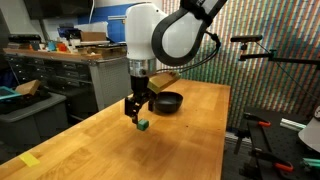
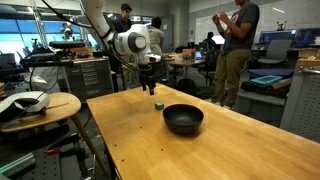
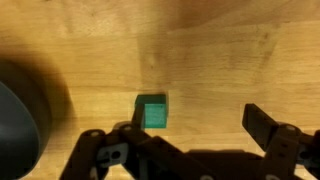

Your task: Pick up the green cube and put it in the black bowl

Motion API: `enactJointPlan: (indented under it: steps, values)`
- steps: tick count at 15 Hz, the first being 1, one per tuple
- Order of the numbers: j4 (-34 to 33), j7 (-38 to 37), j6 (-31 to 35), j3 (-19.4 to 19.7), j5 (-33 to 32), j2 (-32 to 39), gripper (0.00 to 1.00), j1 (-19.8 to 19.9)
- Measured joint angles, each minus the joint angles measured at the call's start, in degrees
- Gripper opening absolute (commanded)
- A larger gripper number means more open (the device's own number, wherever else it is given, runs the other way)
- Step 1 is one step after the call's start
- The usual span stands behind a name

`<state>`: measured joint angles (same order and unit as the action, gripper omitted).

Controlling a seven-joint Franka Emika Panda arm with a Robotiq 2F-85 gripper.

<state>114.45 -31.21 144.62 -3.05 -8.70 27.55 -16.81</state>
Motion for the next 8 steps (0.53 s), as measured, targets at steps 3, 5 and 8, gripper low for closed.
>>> enactJointPlan:
  steps: [3,5,8]
  values:
    - [-3.55,-0.66,0.39,2.23,-0.15,4.03,1.0,-2.25]
    - [-5.64,-1.06,0.62,3.74,-0.3,6.42,1.0,-3.45]
    - [-8.44,-1.92,0.77,6.09,-1.32,9.52,1.0,-4.73]
